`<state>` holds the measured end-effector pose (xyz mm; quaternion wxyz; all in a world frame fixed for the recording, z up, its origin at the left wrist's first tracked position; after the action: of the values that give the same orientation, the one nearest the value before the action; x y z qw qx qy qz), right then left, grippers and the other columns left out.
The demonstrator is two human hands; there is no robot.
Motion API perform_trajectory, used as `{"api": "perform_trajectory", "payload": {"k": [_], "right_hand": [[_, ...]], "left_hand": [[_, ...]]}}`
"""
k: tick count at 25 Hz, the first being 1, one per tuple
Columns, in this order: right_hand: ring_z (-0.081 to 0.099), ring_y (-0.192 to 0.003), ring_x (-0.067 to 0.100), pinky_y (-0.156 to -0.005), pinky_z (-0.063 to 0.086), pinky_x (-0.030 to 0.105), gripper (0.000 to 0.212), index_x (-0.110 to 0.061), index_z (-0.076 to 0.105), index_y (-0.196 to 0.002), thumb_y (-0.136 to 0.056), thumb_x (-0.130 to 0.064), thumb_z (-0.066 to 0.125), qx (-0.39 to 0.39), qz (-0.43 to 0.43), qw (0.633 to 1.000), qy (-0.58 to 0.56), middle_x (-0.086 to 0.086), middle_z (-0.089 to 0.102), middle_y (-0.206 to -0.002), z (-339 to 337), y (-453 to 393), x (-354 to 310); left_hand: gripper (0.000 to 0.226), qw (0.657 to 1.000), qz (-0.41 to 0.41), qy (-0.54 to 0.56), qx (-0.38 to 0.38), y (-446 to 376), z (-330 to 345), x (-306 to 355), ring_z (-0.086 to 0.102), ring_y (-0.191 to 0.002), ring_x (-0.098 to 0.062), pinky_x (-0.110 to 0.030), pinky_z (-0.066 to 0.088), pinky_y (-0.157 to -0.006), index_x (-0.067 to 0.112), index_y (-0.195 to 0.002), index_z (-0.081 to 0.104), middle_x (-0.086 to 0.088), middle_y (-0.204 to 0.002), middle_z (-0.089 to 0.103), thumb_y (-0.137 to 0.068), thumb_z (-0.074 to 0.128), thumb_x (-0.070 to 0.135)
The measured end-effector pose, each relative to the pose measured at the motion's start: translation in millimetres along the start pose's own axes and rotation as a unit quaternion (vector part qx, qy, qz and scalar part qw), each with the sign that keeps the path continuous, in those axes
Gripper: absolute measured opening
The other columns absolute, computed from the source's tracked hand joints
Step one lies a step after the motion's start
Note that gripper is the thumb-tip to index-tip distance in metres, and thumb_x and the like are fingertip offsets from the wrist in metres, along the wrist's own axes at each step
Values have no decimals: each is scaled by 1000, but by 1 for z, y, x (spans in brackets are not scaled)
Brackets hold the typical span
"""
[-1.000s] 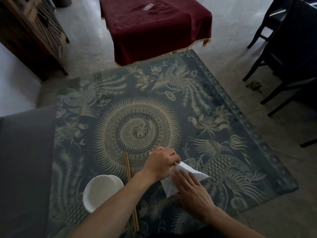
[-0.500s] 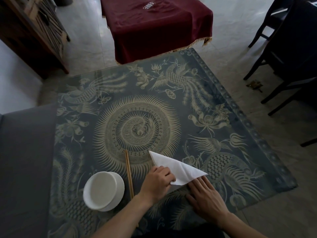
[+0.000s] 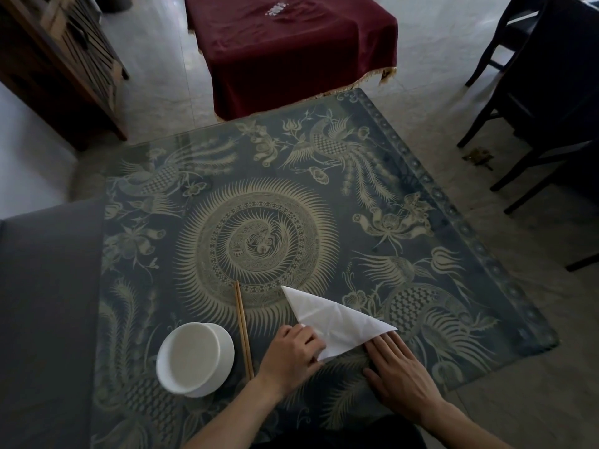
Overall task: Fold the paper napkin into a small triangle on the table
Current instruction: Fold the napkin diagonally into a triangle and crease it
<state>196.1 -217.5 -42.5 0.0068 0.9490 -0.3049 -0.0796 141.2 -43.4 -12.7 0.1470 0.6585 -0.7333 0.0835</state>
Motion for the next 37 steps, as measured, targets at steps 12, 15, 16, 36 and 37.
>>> {"api": "perform_trajectory", "payload": {"k": [12,15,16,36,37], "right_hand": [[44,-133,30,-115,15,38,63,1,50,-137,-103,-42,19,2,22,1000,-5,18,51,-141,-14,4,14],[41,-135,26,-116,12,34,65,2,47,-138,-104,-41,12,1,39,999,-6,17,47,-144,-18,12,21],[41,-135,25,-116,12,33,65,2,47,-138,-104,-40,11,1,51,999,-10,17,46,-145,-19,14,25],[0,-148,26,-116,7,46,68,-6,8,-153,-99,-45,20,-43,74,996,-33,12,2,-162,6,-51,-23],[2,-148,26,-116,7,46,68,-6,9,-153,-99,-46,20,-44,73,996,-35,11,3,-162,6,-51,-23]], "left_hand": [[43,999,28,-11,-22,10,7,-4,58,-101,-18,-35,49,-85,25,-113,64,3,-108,61,-78,68,49],[43,999,28,-8,-19,14,6,-4,58,-102,-18,-34,48,-86,24,-113,65,3,-110,62,-79,69,49],[42,999,29,-10,-17,15,7,-4,59,-102,-18,-33,49,-86,24,-112,65,3,-110,62,-78,69,49],[71,993,-32,-38,-111,-35,45,-2,-29,-143,-9,-39,-17,-116,16,-152,-14,2,-160,-24,-100,5,60],[72,992,-32,-43,-114,-34,47,-3,-29,-142,-10,-39,-18,-115,16,-152,-15,2,-159,-25,-100,5,60]]}}
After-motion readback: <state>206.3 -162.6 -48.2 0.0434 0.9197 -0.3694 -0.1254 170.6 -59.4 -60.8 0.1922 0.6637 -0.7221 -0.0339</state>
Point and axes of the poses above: each hand's wrist, its own y-axis away from the middle knuckle, its own z-axis out of the palm, x = y × z, the point moved 8 cm from there along -y, towards the middle knuckle
